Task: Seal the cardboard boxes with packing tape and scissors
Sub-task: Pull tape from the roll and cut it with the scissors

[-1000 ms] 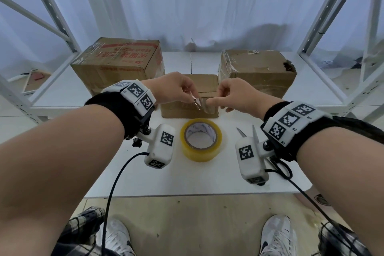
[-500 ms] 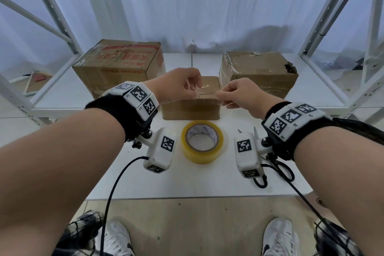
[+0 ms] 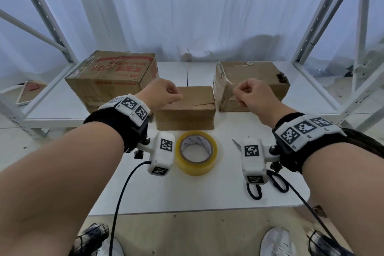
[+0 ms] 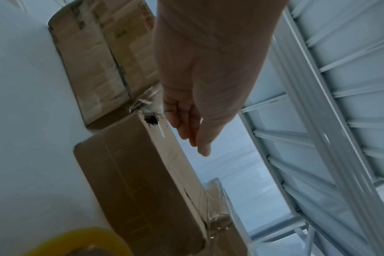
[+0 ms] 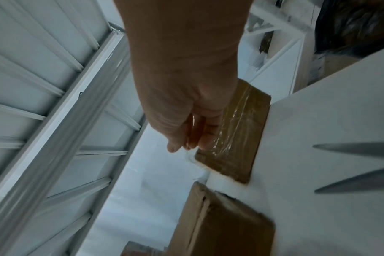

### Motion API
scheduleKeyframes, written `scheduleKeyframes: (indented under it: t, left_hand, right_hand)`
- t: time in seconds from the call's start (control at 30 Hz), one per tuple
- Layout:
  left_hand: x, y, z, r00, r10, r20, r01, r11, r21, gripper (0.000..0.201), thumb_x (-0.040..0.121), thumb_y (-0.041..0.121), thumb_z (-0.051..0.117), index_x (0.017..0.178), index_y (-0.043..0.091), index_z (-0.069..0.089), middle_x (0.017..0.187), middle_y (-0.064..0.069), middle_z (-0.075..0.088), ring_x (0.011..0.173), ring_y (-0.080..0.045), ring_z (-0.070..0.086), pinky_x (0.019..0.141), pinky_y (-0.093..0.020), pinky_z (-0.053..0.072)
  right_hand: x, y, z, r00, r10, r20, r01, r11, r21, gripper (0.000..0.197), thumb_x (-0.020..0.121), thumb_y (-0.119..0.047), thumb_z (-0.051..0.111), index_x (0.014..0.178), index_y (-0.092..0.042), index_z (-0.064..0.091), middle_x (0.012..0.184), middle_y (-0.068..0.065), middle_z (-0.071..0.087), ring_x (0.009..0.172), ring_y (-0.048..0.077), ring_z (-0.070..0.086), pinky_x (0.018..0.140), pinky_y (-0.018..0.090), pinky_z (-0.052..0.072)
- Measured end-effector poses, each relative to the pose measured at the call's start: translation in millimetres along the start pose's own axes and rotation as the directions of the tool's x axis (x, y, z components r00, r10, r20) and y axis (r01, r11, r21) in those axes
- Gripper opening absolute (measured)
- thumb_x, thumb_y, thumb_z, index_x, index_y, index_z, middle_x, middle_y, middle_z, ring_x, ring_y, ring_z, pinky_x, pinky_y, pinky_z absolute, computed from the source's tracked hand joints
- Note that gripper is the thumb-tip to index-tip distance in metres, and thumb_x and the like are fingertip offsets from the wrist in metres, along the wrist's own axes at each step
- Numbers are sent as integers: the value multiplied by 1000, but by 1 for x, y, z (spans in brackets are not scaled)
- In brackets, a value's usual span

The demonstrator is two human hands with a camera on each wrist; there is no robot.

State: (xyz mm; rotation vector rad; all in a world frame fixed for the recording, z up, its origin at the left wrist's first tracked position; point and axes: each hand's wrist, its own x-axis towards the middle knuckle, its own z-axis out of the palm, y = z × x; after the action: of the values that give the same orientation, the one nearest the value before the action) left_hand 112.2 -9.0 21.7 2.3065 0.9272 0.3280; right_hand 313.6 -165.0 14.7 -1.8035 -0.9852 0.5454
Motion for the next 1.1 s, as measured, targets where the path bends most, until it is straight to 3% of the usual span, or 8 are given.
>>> scheduleKeyframes:
  t: [0.13,0.2,0.3,0.37,0.5,0.73,0.93,1.1]
  left_hand:
    - [0,0,9,1000,11,4,-11,1000,8,19,92,30,61,97,13,66,92,0,65,86,-14,60,78,-23,46]
    - [1,4,21,1000,19,18,-20,999,46,20,92,32,60,103,15,65,105,-3,62,98,-17,59,86,-28,47]
    - [4,10,35,1000,-30,10,28,983,181,31,93,38,58,121,25,59,133,-7,43,123,-25,44,107,-44,37]
    - [4,11,40,997,-82,-13,82,964,254,43,93,43,56,133,31,50,146,-8,30,135,-29,31,111,-48,31]
    - [2,5,41,980,-201,7,191,940,284,67,91,53,54,148,32,27,157,-13,6,143,-38,13,113,-51,23]
    - [1,-1,42,974,-227,26,217,954,209,73,90,52,56,150,29,22,158,-13,0,143,-38,17,115,-48,25]
    - [3,1,43,979,-201,11,191,946,261,74,86,55,60,148,33,25,155,-10,10,141,-35,17,112,-54,25]
    - [-3,6,45,974,-218,65,182,918,353,80,81,63,61,147,36,25,151,-7,13,140,-33,14,109,-55,25]
  right_hand:
    - [2,15,-7,996,79,-36,-79,997,16,11,92,-14,62,90,-20,53,92,6,55,73,17,55,70,29,53]
    - [1,15,-2,994,106,-6,-106,994,30,22,92,-16,61,111,-24,52,105,12,53,78,19,56,65,24,51]
    - [-8,8,11,993,78,83,-83,995,62,70,95,-6,54,148,-38,22,98,16,60,82,22,62,71,26,56]
    - [-13,6,22,993,16,120,-24,998,64,86,95,-2,51,149,-47,1,111,22,62,91,26,66,80,30,56]
    - [-12,6,40,975,-112,190,117,993,-15,99,95,2,49,144,-49,-20,149,20,35,98,13,61,81,22,52]
    - [-3,13,52,953,-73,296,97,993,-67,100,94,4,45,141,-52,-23,150,21,33,135,27,41,79,16,42]
    - [0,17,52,959,-83,272,98,994,-44,101,94,3,46,140,-56,-21,133,14,48,124,29,52,98,34,45]
    - [-3,22,45,966,-143,216,174,976,-132,104,90,-1,58,146,-46,-18,105,10,60,92,26,64,79,21,50]
